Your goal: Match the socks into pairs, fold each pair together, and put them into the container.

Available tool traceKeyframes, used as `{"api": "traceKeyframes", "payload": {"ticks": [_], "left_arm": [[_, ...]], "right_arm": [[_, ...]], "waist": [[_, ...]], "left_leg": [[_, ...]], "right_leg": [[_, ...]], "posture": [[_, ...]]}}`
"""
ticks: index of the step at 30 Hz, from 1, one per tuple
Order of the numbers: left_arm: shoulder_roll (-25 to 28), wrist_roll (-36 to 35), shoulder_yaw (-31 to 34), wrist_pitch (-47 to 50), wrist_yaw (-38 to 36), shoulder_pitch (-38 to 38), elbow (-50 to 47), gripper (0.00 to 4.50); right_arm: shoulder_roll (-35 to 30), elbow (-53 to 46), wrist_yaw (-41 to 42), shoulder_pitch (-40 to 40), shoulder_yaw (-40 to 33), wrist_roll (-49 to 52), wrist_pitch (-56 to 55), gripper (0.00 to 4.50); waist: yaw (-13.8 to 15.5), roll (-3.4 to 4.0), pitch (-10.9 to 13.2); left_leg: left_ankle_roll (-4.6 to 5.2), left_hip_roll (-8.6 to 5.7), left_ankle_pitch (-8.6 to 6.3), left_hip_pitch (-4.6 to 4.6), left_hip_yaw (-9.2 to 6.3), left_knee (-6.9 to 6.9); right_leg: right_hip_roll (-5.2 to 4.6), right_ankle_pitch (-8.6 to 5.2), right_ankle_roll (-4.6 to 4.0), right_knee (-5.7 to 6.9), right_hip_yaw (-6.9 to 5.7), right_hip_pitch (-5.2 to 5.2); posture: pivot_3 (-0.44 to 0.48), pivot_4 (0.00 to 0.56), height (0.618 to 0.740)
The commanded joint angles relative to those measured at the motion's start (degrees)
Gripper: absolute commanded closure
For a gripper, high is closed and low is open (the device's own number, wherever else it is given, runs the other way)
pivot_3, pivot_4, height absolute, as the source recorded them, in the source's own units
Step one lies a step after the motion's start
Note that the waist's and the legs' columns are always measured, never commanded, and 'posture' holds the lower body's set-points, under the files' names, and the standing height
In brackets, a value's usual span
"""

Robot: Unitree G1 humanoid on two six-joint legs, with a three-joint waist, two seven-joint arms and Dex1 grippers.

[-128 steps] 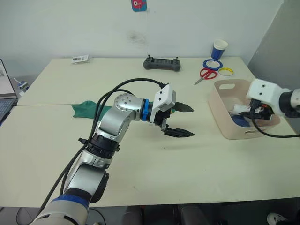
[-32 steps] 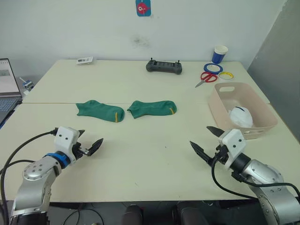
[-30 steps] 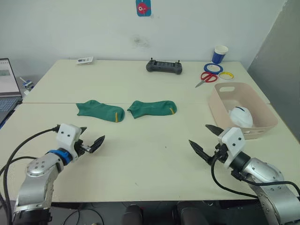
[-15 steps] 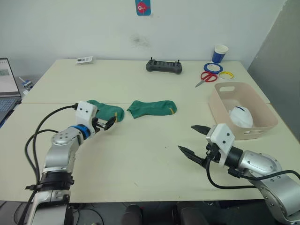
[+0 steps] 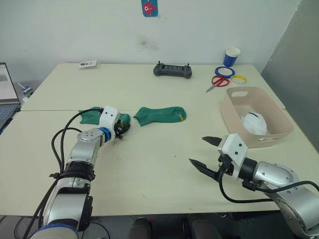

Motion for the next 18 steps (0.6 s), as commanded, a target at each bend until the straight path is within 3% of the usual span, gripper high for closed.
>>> {"api": "traceKeyframes", "payload": {"ticks": [1, 5, 13, 18], "left_arm": [[0.57, -1.12, 2.15, 2.35, 0.35, 0.66, 0.77, 3.45], [1.28, -3.12, 3.26, 5.60, -1.80, 3.40, -5.01, 4.47], [6.73, -16.71, 8.72, 23.69, -11.30, 16.12, -31.72, 4.47], [10.83, -25.37, 4.93, 35.17, -18.75, 20.68, -44.01, 4.47]], "right_arm": [[-0.21, -2.43, -0.54, -0.28, -0.52, 0.03, -1.11, 0.00], [-0.25, -2.22, -0.37, -0.65, -0.15, 0.06, -1.21, 0.00], [-0.67, -2.71, 0.02, 0.61, -0.52, 0.41, -1.63, 0.00], [-1.54, -3.11, 0.79, 1.29, -1.31, 1.25, -1.13, 0.00]], "waist": [[-0.24, 0.00, 0.00], [-0.45, 0.00, 0.00], [-0.72, 0.00, 0.02], [-0.24, -0.03, 0.07]], "left_leg": [[0.00, 0.00, 0.00, 0.00, 0.00, 0.00], [0.00, 0.00, 0.01, 0.00, 0.00, 0.00], [0.00, 0.04, 0.00, -0.08, -0.02, -0.05], [-0.01, 0.04, 0.00, -0.08, -0.02, -0.01]], "right_leg": [[0.00, 0.01, 0.01, 0.01, 0.00, 0.00], [0.01, 0.02, 0.03, 0.00, 0.01, 0.00], [-0.02, 0.00, 0.05, -0.06, 0.00, -0.06], [-0.02, -0.02, 0.03, -0.06, -0.01, -0.04]], "posture": [[0.000, 0.150, 0.740], [0.000, 0.150, 0.740], [0.000, 0.150, 0.740], [0.000, 0.150, 0.740]]}}
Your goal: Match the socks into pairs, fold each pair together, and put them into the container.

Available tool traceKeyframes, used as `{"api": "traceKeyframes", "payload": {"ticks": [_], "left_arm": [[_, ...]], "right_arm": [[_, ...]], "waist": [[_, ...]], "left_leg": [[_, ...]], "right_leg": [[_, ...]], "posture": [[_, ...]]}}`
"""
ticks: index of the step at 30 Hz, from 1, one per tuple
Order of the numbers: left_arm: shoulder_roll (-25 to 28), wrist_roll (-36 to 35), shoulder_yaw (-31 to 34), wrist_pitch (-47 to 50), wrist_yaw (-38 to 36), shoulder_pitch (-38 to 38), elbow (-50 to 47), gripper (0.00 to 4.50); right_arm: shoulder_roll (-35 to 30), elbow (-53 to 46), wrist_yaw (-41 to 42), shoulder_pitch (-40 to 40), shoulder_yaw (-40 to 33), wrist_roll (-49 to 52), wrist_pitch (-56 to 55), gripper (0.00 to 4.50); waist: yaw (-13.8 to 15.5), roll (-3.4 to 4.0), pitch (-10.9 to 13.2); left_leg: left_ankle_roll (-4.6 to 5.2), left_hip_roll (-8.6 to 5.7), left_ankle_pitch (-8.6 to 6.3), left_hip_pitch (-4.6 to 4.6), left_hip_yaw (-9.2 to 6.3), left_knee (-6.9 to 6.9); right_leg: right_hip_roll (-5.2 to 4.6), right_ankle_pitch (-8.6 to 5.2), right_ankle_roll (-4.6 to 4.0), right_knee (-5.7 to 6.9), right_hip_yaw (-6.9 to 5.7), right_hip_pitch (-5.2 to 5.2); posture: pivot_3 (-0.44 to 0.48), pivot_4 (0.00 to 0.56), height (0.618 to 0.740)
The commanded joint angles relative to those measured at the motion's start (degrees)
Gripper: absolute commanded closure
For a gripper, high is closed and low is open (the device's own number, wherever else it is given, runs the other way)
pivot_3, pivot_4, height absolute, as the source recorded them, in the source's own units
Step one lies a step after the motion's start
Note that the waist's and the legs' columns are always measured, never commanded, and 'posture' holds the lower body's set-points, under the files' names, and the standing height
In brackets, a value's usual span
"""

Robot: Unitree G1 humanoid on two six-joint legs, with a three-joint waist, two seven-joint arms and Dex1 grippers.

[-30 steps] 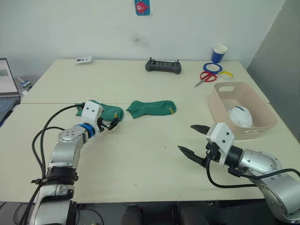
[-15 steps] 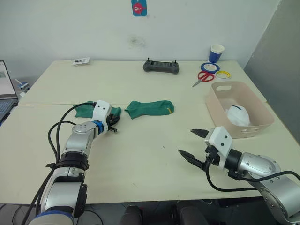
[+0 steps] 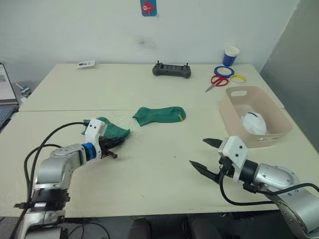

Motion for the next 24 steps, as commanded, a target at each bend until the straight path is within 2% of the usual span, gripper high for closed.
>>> {"api": "traceKeyframes", "payload": {"ticks": [1, 2, 7, 12, 15, 18, 24], "left_arm": [[1.19, -5.25, -3.14, 6.05, -4.12, 0.79, -8.78, 4.47], [0.55, -5.57, -4.32, 7.18, -3.63, 0.66, -10.04, 4.47], [-12.15, -6.53, -11.26, 13.97, 5.32, -3.73, -12.56, 4.47], [-22.17, -4.31, -14.74, 12.70, 12.20, -7.66, -9.49, 4.47], [-25.42, -4.64, -14.97, 12.32, 13.46, -9.16, -8.55, 4.47], [-25.10, -5.17, -14.98, 12.13, 12.52, -9.38, -9.05, 3.80], [-19.52, -6.73, -12.19, 11.30, 10.17, -7.84, -13.80, 1.99]], "right_arm": [[-1.01, -2.69, 0.59, -0.12, -1.35, 1.20, -0.36, 0.00], [-1.30, -2.75, 0.73, -0.09, -1.49, 1.32, -0.23, 0.00], [-3.40, -4.05, 0.95, 1.38, -4.27, 2.63, 0.82, 0.00], [-4.50, -6.26, 0.46, 3.86, -7.09, 3.44, 2.14, 0.00], [-4.81, -7.67, -0.12, 5.32, -8.25, 3.99, 3.02, 0.00], [-4.95, -8.72, -0.66, 6.00, -8.75, 4.38, 3.79, 0.00], [-4.86, -9.84, -1.34, 6.76, -8.97, 4.81, 4.53, 0.00]], "waist": [[0.35, 0.00, 0.00], [0.51, 0.00, 0.00], [1.13, -0.09, 0.00], [0.70, -0.10, 0.01], [0.63, -0.09, 0.00], [0.56, -0.09, 0.01], [0.65, -0.09, 0.01]], "left_leg": [[0.00, -0.05, 0.00, 0.02, 0.00, 0.03], [0.00, -0.08, 0.00, 0.02, 0.01, 0.04], [0.00, -0.14, 0.00, -0.06, 0.03, 0.10], [0.01, -0.07, 0.00, -0.11, 0.00, 0.02], [0.02, -0.05, -0.01, -0.08, -0.03, 0.02], [0.01, -0.05, 0.00, -0.04, -0.01, 0.03], [0.01, -0.06, 0.00, -0.04, 0.00, 0.03]], "right_leg": [[-0.05, 0.00, 0.00, 0.00, 0.01, 0.03], [-0.07, 0.00, 0.00, 0.00, 0.02, 0.04], [-0.12, 0.01, 0.03, -0.06, 0.02, 0.07], [-0.01, 0.03, 0.06, -0.07, 0.03, -0.03], [0.05, 0.02, 0.05, -0.04, 0.04, -0.02], [0.06, 0.02, 0.05, -0.03, 0.08, -0.02], [0.05, 0.02, 0.05, -0.04, 0.10, -0.01]], "posture": [[0.000, 0.150, 0.740], [0.000, 0.150, 0.740], [0.000, 0.150, 0.740], [0.000, 0.150, 0.740], [0.000, 0.150, 0.740], [0.000, 0.150, 0.740], [0.000, 0.150, 0.740]]}}
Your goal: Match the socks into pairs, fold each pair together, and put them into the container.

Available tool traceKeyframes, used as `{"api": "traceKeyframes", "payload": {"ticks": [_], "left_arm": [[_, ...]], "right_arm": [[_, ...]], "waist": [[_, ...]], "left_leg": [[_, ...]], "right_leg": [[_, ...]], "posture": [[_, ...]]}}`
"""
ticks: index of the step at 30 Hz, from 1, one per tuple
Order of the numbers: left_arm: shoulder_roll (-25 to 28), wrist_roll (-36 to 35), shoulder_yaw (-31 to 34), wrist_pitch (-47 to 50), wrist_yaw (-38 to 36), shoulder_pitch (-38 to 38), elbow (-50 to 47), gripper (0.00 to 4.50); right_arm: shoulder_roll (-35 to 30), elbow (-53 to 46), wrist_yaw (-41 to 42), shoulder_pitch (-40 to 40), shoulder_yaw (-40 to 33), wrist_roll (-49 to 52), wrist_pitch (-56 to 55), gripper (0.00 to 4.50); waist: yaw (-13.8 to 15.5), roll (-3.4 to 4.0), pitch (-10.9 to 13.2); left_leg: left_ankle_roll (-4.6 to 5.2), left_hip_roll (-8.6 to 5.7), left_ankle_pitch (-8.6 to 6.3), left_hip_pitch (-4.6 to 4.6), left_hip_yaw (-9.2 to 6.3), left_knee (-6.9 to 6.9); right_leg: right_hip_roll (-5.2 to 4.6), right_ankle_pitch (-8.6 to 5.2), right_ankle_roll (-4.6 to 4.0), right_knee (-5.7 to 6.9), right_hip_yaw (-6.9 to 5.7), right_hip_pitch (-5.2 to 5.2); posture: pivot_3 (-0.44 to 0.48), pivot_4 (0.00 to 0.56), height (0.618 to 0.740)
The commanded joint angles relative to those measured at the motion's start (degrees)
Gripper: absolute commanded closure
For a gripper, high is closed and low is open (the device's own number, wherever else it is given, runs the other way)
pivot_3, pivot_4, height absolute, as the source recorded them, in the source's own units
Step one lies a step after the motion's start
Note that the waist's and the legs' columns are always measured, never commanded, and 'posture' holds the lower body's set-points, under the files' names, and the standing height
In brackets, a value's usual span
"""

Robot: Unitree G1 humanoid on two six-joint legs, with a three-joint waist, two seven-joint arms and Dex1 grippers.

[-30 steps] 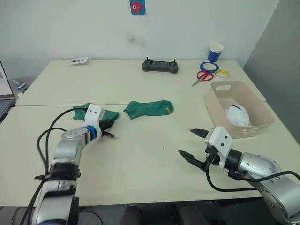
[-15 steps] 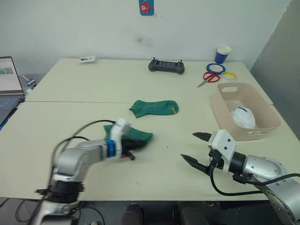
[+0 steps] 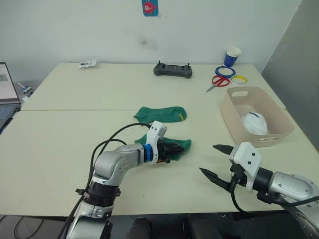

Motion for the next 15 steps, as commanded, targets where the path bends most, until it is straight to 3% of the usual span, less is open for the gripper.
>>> {"api": "traceKeyframes", "payload": {"ticks": [1, 4, 6, 10, 15], "left_arm": [[3.34, -2.66, 3.48, -1.64, -2.77, 0.35, -5.39, 1.67], [7.72, -4.47, 6.21, -2.47, -5.56, 2.04, -8.14, 0.76], [11.32, -7.85, 11.25, -1.53, -8.09, 4.60, -9.05, 0.10], [17.09, -9.84, 18.41, -1.75, -10.15, 8.10, -4.41, 0.02], [18.66, -10.87, 23.67, 0.07, -9.01, 8.86, 5.54, 0.02]], "right_arm": [[-0.40, -2.59, -0.37, -0.57, -1.40, 1.03, -0.20, 0.00], [-0.53, -2.53, -0.24, -1.28, -1.45, 1.58, -0.26, 0.00], [-0.59, -1.95, -0.10, -2.61, -1.24, 1.99, -0.43, 0.00], [-0.47, -0.64, 0.12, -5.29, 0.14, 2.43, -0.75, 0.00], [-0.39, 0.87, 0.69, -8.24, 2.06, 2.54, -0.89, 0.00]], "waist": [[0.04, -0.01, 0.01], [0.02, 0.01, 0.02], [-0.05, 0.02, 0.02], [-0.21, 0.04, 0.04], [0.24, 0.03, 0.05]], "left_leg": [[0.00, 0.00, 0.00, 0.00, 0.00, 0.00], [0.00, 0.01, 0.00, 0.00, -0.01, -0.02], [0.00, 0.01, 0.00, 0.01, -0.01, -0.02], [0.00, 0.03, 0.00, 0.03, -0.01, -0.04], [0.00, 0.01, 0.00, 0.01, -0.01, -0.02]], "right_leg": [[0.00, 0.00, 0.00, 0.00, 0.00, 0.00], [0.00, -0.01, -0.01, 0.00, -0.02, -0.01], [0.00, -0.01, -0.02, -0.01, -0.02, -0.01], [0.00, -0.04, -0.06, -0.01, -0.04, -0.03], [-0.04, -0.16, -0.27, -0.02, -0.07, -0.02]], "posture": [[0.000, 0.150, 0.740], [0.000, 0.150, 0.740], [0.000, 0.150, 0.740], [0.000, 0.150, 0.740], [0.000, 0.150, 0.740]]}}
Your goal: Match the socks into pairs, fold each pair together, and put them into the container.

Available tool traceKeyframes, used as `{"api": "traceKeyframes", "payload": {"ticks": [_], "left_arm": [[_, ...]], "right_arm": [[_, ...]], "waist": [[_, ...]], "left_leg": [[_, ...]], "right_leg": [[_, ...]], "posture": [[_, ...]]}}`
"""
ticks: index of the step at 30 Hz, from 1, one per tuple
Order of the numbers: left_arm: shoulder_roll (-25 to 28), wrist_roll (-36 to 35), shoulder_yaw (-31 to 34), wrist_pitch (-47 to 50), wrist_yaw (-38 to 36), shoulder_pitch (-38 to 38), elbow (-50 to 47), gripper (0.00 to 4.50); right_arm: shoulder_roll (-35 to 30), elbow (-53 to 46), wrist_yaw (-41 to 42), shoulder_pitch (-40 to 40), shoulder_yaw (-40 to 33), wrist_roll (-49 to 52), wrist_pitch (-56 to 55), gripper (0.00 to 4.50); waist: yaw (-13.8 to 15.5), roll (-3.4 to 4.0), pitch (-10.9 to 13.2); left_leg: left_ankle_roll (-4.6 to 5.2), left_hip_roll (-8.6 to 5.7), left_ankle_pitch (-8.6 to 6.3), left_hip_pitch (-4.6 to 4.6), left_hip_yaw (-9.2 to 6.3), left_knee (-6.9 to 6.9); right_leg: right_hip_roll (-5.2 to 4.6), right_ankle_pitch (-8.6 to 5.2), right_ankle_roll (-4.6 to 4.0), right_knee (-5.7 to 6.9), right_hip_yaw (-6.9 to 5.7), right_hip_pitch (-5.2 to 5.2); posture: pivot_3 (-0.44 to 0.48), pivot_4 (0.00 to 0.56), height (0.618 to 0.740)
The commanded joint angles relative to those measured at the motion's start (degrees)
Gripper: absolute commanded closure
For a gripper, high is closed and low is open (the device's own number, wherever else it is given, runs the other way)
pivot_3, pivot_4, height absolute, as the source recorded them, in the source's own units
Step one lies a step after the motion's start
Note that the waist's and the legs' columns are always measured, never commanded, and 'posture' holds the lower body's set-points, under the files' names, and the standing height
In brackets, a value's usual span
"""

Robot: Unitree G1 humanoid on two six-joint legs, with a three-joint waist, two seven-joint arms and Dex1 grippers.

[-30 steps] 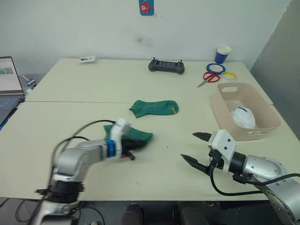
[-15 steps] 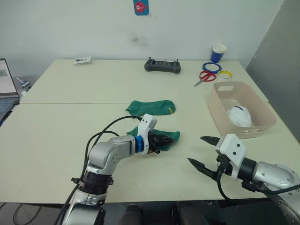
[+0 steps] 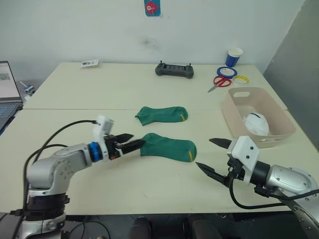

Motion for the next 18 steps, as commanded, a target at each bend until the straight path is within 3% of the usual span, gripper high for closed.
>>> {"api": "traceKeyframes", "payload": {"ticks": [1, 10, 16, 18], "left_arm": [[0.48, -1.32, 2.38, 0.82, 0.05, 0.84, 4.32, 0.02], [-5.57, 4.36, -6.63, -3.57, 4.58, -0.76, 5.44, 0.02], [-9.55, 6.15, -8.96, -5.00, 6.92, -2.37, 6.99, 0.02], [-10.33, 6.56, -9.34, -5.07, 7.51, -2.71, 7.67, 0.41]], "right_arm": [[-0.45, -0.12, 0.87, -1.89, 0.56, 0.77, -0.85, 0.00], [-1.64, 0.57, 1.69, -5.04, 0.86, 2.05, 0.59, 0.00], [-2.10, -0.06, 1.28, -4.44, 0.54, 2.74, 1.16, 0.00], [-2.18, -0.25, 1.17, -4.26, 0.48, 2.82, 1.19, 0.00]], "waist": [[0.05, 0.00, 0.00], [0.31, -0.01, 0.01], [0.27, 0.00, 0.00], [0.30, 0.01, -0.01]], "left_leg": [[0.00, -0.01, 0.00, -0.02, 0.01, -0.01], [0.00, -0.01, 0.00, -0.08, -0.04, -0.02], [-0.01, -0.05, 0.00, -0.06, 0.01, 0.01], [-0.01, -0.05, 0.00, -0.06, -0.01, 0.01]], "right_leg": [[-0.02, 0.01, 0.02, -0.03, 0.00, 0.00], [-0.07, 0.07, 0.14, -0.05, -0.08, 0.00], [-0.09, 0.11, 0.19, -0.03, -0.03, 0.04], [-0.09, 0.10, 0.19, -0.03, -0.05, 0.04]], "posture": [[0.000, 0.150, 0.740], [0.000, 0.150, 0.740], [0.000, 0.150, 0.740], [0.000, 0.150, 0.740]]}}
